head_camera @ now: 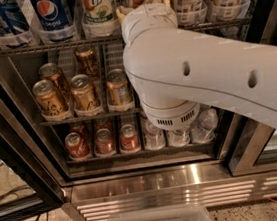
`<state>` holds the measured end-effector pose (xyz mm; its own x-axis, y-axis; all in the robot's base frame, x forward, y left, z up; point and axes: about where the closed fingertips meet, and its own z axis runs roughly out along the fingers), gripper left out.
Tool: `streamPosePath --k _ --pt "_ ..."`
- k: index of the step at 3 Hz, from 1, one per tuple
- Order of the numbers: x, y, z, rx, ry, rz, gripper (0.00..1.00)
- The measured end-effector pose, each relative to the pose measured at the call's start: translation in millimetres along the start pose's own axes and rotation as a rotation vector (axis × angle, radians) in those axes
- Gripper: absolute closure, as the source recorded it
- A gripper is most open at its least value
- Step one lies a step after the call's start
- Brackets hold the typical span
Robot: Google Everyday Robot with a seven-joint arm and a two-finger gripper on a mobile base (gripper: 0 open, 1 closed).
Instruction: Pick 7up can from top shelf of fridge
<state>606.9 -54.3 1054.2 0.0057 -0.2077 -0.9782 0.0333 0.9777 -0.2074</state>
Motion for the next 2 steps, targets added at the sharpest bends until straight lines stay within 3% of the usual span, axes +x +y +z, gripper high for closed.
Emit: streamPosePath --k 2 --pt "-2.1 -5.2 5.2 0.02 -0.009 0.004 0.41"
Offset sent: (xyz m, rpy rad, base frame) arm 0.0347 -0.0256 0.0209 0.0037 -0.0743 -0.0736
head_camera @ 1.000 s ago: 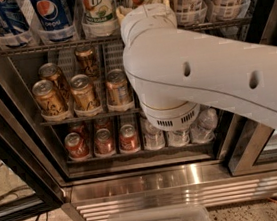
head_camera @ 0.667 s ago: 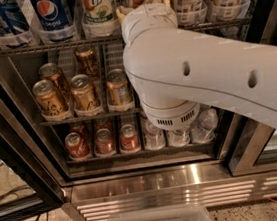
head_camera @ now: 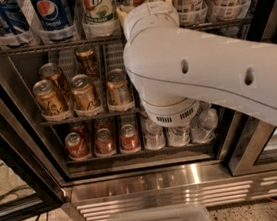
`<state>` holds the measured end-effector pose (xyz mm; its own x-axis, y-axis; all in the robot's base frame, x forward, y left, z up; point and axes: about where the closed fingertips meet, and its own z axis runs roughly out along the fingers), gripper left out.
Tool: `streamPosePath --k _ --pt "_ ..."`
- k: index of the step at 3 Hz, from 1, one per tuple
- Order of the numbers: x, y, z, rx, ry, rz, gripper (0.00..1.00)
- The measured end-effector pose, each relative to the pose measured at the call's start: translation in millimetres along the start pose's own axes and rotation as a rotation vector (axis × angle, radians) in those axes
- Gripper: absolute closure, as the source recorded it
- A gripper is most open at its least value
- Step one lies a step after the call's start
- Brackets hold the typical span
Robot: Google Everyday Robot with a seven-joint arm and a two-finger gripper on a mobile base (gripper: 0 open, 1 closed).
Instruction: Pick 7up can from top shelf of fridge
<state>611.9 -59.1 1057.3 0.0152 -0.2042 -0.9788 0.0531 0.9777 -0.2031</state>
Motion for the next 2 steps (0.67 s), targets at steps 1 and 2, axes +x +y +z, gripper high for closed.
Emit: streamPosePath --k 1,2 --pt "-2.2 -3.3 2.5 0.012 -0.006 0.005 0.41" --pt "-5.0 -4.8 5.3 0.022 -0.012 0.007 0.42"
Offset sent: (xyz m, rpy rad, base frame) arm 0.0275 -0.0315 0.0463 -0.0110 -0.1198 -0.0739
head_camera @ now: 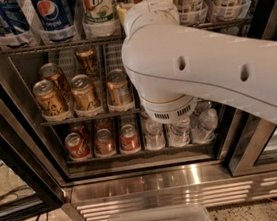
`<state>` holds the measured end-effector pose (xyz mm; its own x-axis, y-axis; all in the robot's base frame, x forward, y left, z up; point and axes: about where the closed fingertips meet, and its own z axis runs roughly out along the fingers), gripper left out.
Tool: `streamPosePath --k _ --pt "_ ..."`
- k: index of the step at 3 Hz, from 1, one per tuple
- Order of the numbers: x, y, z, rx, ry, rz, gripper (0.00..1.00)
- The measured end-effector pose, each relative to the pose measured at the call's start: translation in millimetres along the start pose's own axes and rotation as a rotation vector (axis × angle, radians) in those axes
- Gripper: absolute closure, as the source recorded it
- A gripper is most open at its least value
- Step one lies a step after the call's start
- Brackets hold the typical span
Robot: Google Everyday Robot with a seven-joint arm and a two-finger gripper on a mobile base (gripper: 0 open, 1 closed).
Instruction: Pick 7up can from top shelf of fridge
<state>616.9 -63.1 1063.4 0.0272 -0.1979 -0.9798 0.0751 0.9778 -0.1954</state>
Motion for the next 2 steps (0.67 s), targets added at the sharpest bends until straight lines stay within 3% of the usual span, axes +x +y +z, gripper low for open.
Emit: streamPosePath --k 1,2 --pt "-0.9 4.4 -0.5 0.0 0.0 0.0 0.41" --pt "-1.4 6.7 -0.6 0.0 0.0 0.0 0.6"
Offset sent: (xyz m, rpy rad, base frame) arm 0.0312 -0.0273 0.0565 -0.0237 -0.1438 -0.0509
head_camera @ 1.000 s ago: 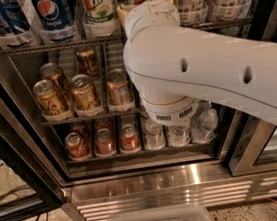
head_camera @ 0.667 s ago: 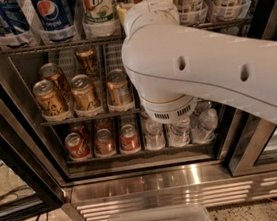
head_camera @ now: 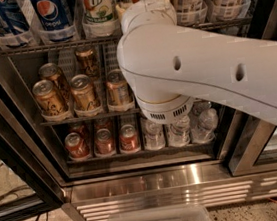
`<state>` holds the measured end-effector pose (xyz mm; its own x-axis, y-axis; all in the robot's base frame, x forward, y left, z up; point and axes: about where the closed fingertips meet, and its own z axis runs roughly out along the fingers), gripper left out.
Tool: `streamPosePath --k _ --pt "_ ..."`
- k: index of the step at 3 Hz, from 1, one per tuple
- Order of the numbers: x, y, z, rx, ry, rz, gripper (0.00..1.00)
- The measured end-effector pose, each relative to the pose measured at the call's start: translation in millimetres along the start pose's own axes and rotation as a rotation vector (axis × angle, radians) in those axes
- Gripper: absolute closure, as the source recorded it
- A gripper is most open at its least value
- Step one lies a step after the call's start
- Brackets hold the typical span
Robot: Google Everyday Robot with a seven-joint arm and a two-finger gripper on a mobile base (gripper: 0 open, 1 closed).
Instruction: Pick 7up can from top shelf of fridge
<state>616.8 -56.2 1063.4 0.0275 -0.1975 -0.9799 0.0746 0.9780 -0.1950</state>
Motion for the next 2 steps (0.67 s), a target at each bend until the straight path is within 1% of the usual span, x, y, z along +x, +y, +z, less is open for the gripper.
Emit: streamPosePath --k 1,2 --pt "-2.8 0.2 1.7 0.002 -0.005 0.005 0.84" --pt "-8.1 -5.3 4.0 0.005 -0.018 0.015 1.0"
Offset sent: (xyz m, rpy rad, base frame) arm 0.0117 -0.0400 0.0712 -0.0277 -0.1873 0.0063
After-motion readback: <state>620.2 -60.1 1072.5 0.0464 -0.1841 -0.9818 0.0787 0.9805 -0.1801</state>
